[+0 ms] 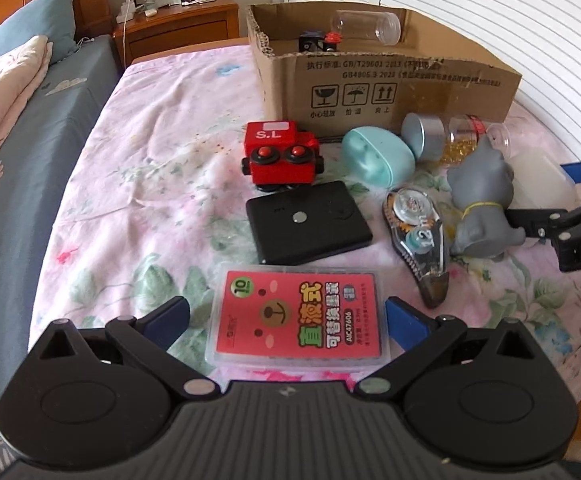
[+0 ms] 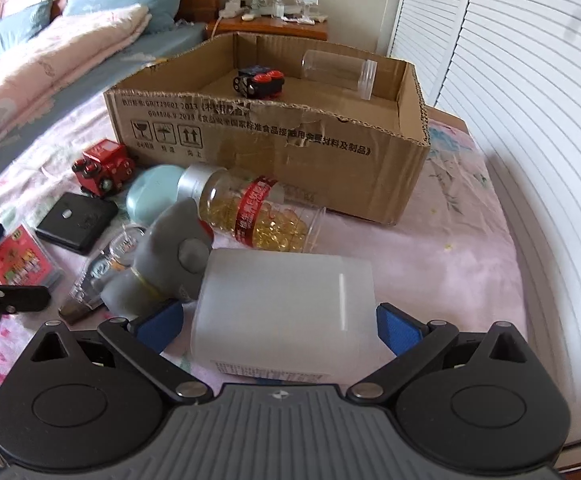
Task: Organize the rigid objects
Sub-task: 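Grasp the white container with the right gripper while the left grasps the pink card pack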
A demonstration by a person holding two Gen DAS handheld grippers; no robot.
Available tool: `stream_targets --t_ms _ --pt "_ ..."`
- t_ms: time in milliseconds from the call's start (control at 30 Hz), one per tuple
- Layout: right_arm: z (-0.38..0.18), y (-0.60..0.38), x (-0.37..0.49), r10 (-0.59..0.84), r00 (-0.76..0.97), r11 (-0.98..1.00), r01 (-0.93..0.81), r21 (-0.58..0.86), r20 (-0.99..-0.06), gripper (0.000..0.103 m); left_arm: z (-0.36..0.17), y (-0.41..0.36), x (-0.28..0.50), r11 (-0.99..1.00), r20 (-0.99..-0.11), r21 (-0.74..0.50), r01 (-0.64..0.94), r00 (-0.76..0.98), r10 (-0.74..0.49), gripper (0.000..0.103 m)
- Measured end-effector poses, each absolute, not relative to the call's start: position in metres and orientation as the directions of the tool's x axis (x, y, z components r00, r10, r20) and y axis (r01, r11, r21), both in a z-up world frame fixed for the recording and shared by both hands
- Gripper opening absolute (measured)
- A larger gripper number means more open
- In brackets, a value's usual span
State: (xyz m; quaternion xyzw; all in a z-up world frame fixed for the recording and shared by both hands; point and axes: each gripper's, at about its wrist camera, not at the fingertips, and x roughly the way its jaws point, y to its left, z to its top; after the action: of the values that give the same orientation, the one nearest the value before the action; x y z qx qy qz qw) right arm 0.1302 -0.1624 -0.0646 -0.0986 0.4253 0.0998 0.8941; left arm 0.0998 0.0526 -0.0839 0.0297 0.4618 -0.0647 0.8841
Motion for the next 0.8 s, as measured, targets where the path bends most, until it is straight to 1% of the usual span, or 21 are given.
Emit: stream_targets --t_ms 67,100,200,367,467,500,533,567,800 --pt "-0.065 -0.162 0.128 0.046 0.622 0.953 -0.261 -0.152 -0.781 0.103 -0.083 0.056 0.097 0.988 -0.821 0.006 0.152 0.565 -0.082 0.102" --pt "-0.065 -0.164 0.127 0.040 0.620 0.951 -0.264 -0.160 -0.784 0.103 -0.083 0.058 0.094 0.988 -0.821 0.012 0.153 0.566 -0.078 0.102" --pt "-0.063 -0.168 0.130 0.063 0.610 0.956 -0.265 -0.129 -0.790 0.103 -0.083 0.058 0.095 0.986 -0.820 0.015 0.163 0.566 -0.082 0.102" --pt "-0.065 -0.156 0.140 0.067 0.599 0.943 -0.298 -0.145 -0.798 0.100 -0.082 0.050 0.099 0.978 -0.813 0.039 0.206 0.575 -0.089 0.101" --pt "-0.067 -0.154 0.143 0.068 0.574 0.938 -0.316 -0.145 -0.816 0.091 -0.080 0.051 0.100 0.972 -0.816 0.022 0.233 0.566 -0.117 0.096" --pt "-0.068 -0.154 0.145 0.061 0.569 0.938 -0.314 -0.148 -0.820 0.090 -0.080 0.052 0.101 0.972 -0.816 0.020 0.235 0.565 -0.120 0.095" --pt "-0.068 -0.155 0.145 0.068 0.566 0.939 -0.315 -0.139 -0.821 0.089 -0.080 0.053 0.101 0.971 -0.817 0.016 0.240 0.563 -0.126 0.091" --pt "-0.067 -0.156 0.146 0.072 0.563 0.940 -0.315 -0.133 -0.824 0.089 -0.079 0.054 0.102 0.970 -0.817 0.011 0.243 0.562 -0.131 0.090" --pt "-0.060 -0.163 0.144 0.081 0.568 0.943 -0.309 -0.121 -0.819 0.089 -0.076 0.052 0.103 0.965 -0.831 0.028 0.261 0.542 -0.122 0.090"
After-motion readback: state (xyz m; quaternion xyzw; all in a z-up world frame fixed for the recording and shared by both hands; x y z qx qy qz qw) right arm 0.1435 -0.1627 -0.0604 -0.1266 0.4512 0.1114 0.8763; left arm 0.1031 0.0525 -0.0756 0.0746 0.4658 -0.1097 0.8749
